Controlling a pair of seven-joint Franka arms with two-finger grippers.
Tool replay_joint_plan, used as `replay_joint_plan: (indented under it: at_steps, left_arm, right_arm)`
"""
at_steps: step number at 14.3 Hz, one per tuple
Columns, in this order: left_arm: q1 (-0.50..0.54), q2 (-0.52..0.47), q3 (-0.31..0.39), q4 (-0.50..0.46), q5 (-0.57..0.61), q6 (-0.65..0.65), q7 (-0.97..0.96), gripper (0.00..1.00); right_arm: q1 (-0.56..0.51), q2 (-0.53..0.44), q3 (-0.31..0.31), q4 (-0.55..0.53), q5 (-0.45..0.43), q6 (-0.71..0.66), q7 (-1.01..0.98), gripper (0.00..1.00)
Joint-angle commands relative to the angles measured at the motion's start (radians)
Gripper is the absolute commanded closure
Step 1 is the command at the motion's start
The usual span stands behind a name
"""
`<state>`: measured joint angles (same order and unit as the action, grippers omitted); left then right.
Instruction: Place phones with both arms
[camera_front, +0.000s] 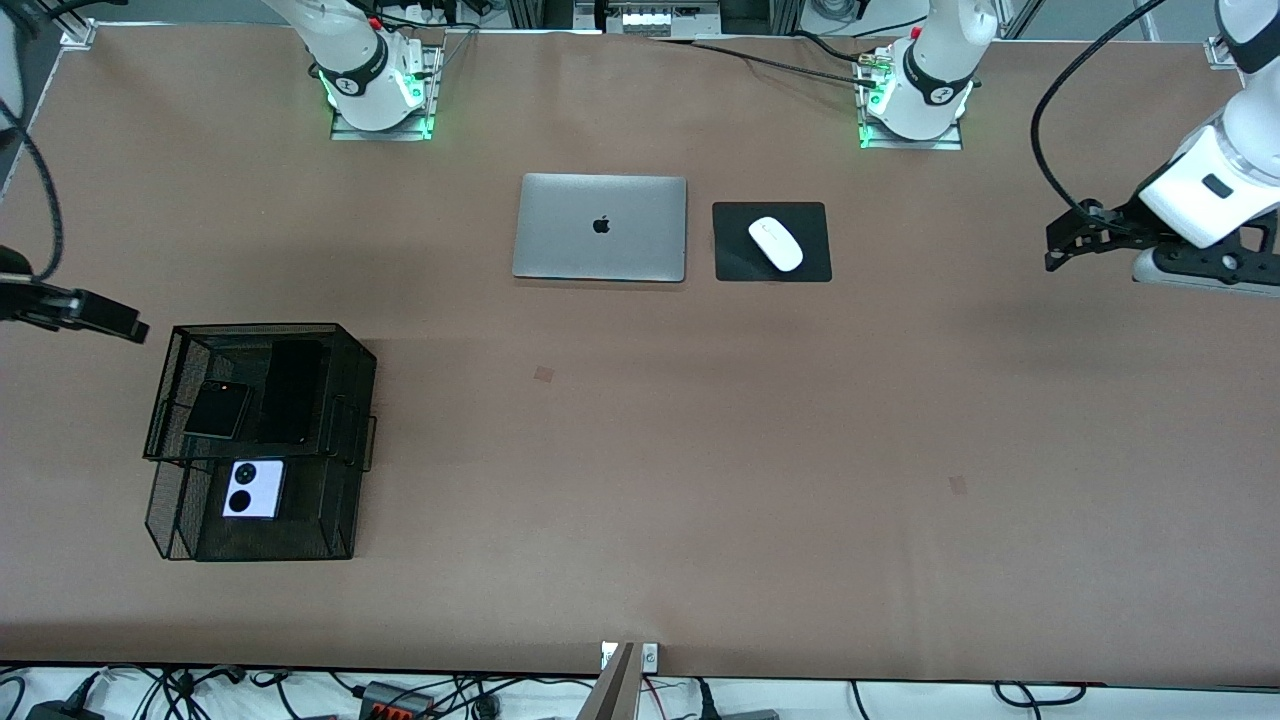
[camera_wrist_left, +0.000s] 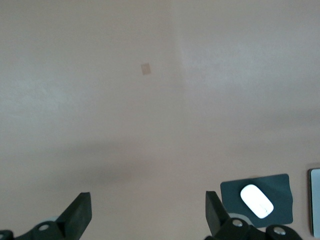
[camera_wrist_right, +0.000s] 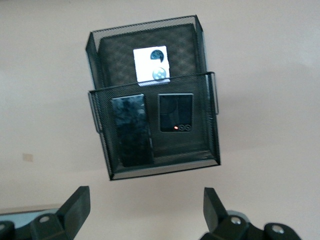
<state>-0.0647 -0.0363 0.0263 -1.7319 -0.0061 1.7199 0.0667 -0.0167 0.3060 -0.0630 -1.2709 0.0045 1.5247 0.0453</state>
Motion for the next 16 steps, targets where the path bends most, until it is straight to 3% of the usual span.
replay_joint_plan:
  at_steps: [1,4,7,16]
  left_arm:
    - [-0.001,0.05,0.003,0.083,-0.008,-0.023,-0.005,0.0]
    - [-0.001,0.05,0.001,0.084,-0.009,-0.029,-0.004,0.0]
    - [-0.001,0.05,0.001,0.084,-0.009,-0.052,-0.002,0.0]
    - [-0.003,0.05,0.0,0.086,-0.009,-0.052,-0.004,0.0]
  right_arm:
    - [-0.034,-0.037,0.002,-0.048,0.022,0.0,-0.077,0.0]
    - [-0.017,-0.128,0.006,-0.193,-0.009,0.096,-0.077,0.0]
    - [-0.011,-0.284,0.012,-0.434,-0.02,0.234,-0.07,0.0]
    - [-0.003,-0.295,0.032,-0.412,-0.018,0.146,-0.064,0.0]
